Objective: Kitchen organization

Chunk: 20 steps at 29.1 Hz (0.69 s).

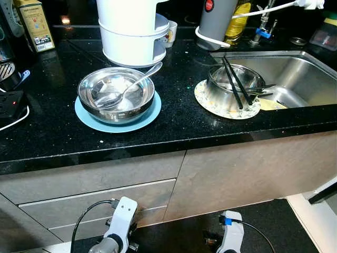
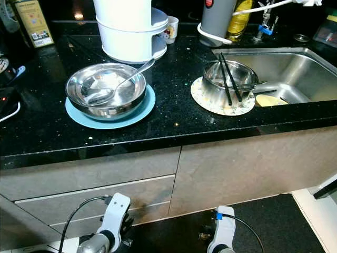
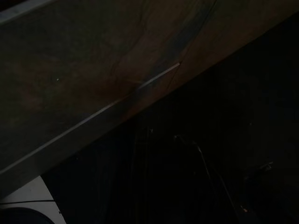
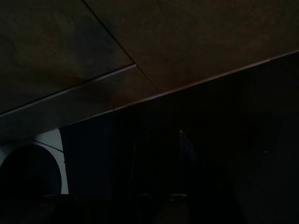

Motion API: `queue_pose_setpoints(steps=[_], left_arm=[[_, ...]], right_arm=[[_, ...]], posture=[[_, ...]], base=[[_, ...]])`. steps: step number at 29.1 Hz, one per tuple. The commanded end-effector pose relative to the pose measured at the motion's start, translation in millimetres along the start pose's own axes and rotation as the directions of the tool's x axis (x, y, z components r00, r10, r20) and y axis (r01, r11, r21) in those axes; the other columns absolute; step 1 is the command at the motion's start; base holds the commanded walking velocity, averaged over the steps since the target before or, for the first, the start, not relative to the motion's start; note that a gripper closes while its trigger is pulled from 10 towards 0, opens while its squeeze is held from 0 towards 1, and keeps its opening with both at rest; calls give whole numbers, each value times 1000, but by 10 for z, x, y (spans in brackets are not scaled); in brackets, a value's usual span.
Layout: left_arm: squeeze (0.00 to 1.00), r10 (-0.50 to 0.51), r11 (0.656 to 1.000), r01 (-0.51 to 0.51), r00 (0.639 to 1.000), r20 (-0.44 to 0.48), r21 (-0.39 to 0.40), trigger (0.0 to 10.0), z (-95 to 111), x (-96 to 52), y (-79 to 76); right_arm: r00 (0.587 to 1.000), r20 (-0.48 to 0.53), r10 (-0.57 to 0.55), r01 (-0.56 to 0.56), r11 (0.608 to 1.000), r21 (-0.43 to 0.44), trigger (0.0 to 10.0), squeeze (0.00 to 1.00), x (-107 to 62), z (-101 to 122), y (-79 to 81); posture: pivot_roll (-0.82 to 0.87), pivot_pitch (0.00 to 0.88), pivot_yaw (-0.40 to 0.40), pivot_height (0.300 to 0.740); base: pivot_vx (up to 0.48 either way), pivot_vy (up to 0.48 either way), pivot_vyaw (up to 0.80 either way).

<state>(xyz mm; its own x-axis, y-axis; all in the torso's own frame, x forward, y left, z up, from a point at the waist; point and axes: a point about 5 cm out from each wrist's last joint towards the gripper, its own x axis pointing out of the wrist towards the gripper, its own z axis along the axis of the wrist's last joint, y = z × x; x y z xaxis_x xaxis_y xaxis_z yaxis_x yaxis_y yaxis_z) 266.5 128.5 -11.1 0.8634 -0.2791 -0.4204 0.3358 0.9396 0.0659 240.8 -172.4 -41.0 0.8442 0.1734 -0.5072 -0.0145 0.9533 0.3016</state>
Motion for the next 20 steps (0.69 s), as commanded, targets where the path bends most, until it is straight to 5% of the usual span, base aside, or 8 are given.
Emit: queue_pose_setpoints(steps=[1, 20], left_arm=[[0, -14, 1000, 13, 999, -37, -9, 10000, -96, -35, -51], [0, -8, 1000, 8, 1000, -25, -12, 10000, -79, -66, -36]], right_arm=[[999, -46, -8, 8, 1000, -8, 10000, 0, -43, -102, -34], [999, -47, 14, -15, 1000, -25, 10000, 0, -41, -94, -24]], posture=[[-66, 219, -80, 740], [-65, 219, -88, 740]], base=[[0, 0, 0], [0, 0, 0]])
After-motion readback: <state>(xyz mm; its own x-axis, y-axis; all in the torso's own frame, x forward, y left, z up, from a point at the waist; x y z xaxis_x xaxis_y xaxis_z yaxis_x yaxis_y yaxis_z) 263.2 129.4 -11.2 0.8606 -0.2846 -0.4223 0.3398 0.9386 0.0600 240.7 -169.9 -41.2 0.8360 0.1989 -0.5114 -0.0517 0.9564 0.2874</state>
